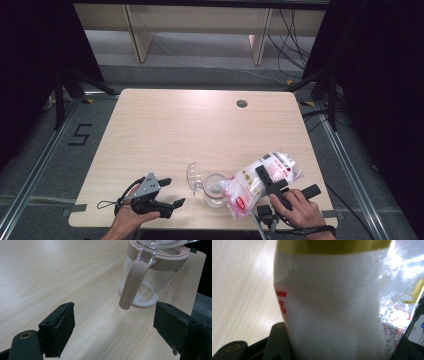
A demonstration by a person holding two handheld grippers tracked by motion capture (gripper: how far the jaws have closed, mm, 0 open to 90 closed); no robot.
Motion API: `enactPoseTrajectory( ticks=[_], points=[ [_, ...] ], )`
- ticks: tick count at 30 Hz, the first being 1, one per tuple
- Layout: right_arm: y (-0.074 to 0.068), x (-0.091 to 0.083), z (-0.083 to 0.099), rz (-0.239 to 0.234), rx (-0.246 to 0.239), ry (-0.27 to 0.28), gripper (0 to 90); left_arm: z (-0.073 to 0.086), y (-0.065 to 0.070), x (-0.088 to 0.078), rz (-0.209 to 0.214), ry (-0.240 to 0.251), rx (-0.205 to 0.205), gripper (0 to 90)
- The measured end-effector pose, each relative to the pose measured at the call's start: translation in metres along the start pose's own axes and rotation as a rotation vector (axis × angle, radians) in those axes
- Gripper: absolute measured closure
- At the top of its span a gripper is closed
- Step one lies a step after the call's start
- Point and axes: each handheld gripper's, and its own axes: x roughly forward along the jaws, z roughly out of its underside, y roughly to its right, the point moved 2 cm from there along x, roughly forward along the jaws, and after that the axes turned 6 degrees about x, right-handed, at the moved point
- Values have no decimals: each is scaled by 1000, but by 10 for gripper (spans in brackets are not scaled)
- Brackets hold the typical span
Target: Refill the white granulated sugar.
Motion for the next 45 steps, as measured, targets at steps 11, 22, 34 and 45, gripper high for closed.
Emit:
enactPoseTrajectory(
  ticks=[11,22,34,45],
  points=[
    [0,0,-2,-7,-2,1,522,0,0,0,0,-4,5,169],
    [1,-1,0,-5,1,-7,525,0,0,0,-1,-4,5,169],
    [3,-3,0,0,-12,-11,528,0,0,0,-1,-1,4,169],
    [3,-2,1,1,-11,1,532,0,0,0,-2,5,-2,169]
  ],
)
